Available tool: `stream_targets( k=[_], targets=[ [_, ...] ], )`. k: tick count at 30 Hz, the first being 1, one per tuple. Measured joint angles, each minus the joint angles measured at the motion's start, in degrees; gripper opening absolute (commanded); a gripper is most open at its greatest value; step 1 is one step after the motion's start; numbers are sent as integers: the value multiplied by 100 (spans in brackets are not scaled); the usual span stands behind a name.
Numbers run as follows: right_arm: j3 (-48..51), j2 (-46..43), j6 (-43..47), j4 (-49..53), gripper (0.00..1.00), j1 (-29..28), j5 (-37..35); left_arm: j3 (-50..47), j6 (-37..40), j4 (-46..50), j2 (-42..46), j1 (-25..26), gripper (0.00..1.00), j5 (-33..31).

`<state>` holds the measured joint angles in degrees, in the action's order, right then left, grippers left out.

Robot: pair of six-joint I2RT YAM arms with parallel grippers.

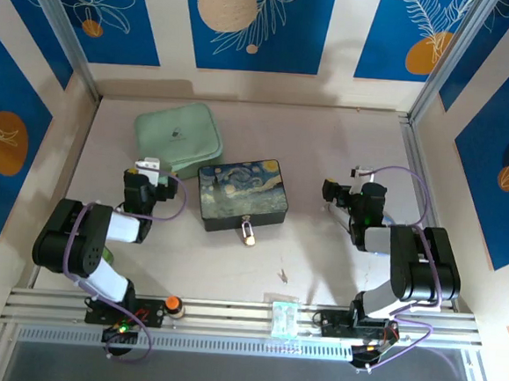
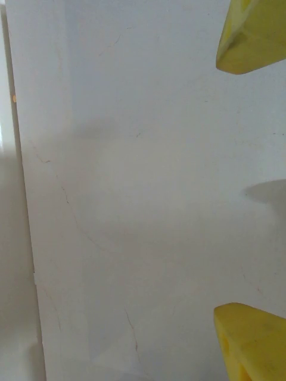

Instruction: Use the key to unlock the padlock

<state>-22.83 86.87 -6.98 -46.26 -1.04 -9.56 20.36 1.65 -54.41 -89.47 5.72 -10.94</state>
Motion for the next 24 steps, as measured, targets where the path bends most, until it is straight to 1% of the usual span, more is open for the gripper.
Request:
stream_targets(
  k=[8,24],
  targets=[
    [0,2,0,0,99,0,0,0,2,0,0,-9,100,153],
    [0,2,0,0,99,0,0,0,2,0,0,-9,100,157]
  ],
)
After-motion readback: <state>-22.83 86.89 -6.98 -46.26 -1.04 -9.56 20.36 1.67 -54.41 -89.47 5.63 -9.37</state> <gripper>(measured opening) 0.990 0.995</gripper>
